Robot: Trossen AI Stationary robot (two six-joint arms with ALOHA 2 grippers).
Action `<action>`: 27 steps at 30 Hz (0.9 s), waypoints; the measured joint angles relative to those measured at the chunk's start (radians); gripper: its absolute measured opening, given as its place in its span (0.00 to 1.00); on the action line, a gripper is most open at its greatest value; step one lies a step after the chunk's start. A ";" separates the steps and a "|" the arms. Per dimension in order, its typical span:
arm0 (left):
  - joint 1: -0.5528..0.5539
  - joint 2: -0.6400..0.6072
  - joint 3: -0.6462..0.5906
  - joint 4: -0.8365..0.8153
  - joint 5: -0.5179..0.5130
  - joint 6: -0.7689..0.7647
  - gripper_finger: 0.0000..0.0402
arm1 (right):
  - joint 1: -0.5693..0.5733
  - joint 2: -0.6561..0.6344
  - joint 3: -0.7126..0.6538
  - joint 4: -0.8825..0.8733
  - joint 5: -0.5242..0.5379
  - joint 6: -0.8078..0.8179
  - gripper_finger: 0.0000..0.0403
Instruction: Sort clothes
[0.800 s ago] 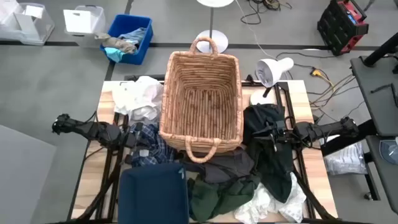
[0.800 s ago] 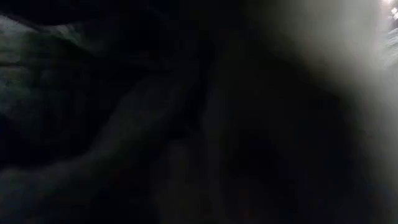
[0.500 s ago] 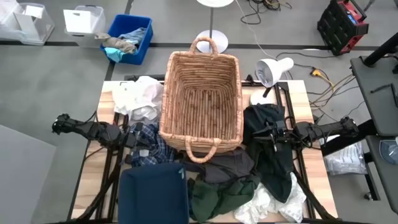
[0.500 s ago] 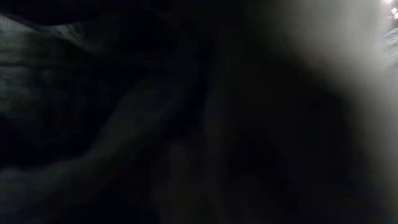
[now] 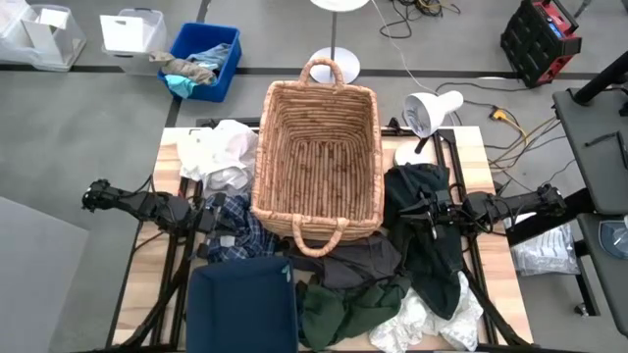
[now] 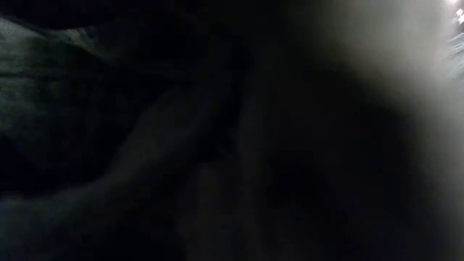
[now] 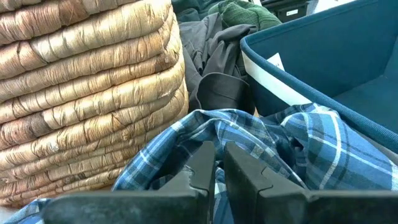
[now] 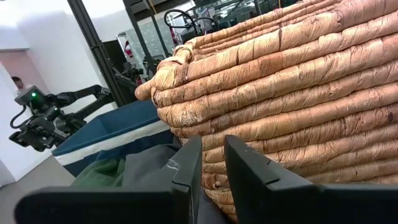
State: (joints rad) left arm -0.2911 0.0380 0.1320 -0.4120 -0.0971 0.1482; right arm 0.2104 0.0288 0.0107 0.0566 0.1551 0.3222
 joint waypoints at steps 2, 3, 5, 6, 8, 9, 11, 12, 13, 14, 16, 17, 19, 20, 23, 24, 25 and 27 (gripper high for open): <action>0.000 0.000 0.000 0.000 0.000 0.000 0.04 | 0.000 0.000 0.000 0.000 0.000 0.000 0.15; 0.000 0.000 0.000 0.000 0.000 0.000 0.04 | 0.000 0.000 0.000 0.000 0.000 0.000 0.15; 0.000 0.000 0.000 0.000 0.000 0.000 0.04 | 0.000 0.000 0.000 0.000 0.000 0.000 0.15; 0.000 0.000 0.000 0.000 0.000 0.000 0.04 | 0.000 0.000 0.000 0.000 0.000 0.000 0.15; 0.000 0.000 0.000 0.000 0.000 0.000 0.04 | 0.000 0.000 0.000 0.000 0.000 0.000 0.16; 0.000 0.000 0.000 0.000 0.000 0.000 0.04 | 0.000 0.000 0.000 0.000 0.000 0.000 0.17; 0.000 0.000 0.000 0.000 0.000 0.000 0.04 | 0.000 0.000 0.000 0.000 0.000 0.000 0.18; 0.000 0.000 0.000 0.000 0.000 0.000 0.04 | 0.000 0.000 0.000 0.000 0.000 0.000 0.19; 0.000 0.000 0.000 0.000 0.000 0.000 0.04 | 0.000 0.000 0.000 0.000 0.000 0.000 0.19; 0.000 0.000 0.000 0.000 0.000 0.000 0.04 | 0.000 0.000 0.000 0.000 0.000 0.000 0.20; 0.000 0.000 0.000 0.000 0.000 0.000 0.04 | 0.000 0.000 0.000 0.000 0.000 0.000 0.21; 0.000 0.000 0.000 0.000 0.000 0.000 0.04 | 0.000 0.000 0.000 0.000 0.000 0.000 0.21; 0.000 0.000 0.000 0.000 0.000 0.000 0.04 | 0.000 0.000 0.000 0.000 0.000 0.000 0.22; 0.000 0.000 0.000 0.000 0.000 0.000 0.04 | 0.000 0.000 0.000 0.000 0.000 0.000 0.23; 0.000 0.000 0.000 0.000 0.000 0.000 0.04 | 0.000 0.000 0.000 0.000 0.000 0.000 0.23; 0.000 0.000 0.000 0.000 0.000 0.000 0.04 | 0.000 0.000 0.000 0.000 0.000 0.000 0.24; 0.000 0.000 0.000 0.000 0.000 0.000 0.04 | 0.000 0.000 0.000 0.000 0.000 0.000 0.24; 0.000 0.000 0.000 0.000 0.000 0.000 0.04 | 0.000 0.000 0.000 0.000 0.000 0.000 0.24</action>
State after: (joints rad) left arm -0.2912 0.0380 0.1322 -0.4118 -0.0968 0.1482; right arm 0.2105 0.0288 0.0105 0.0566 0.1553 0.3222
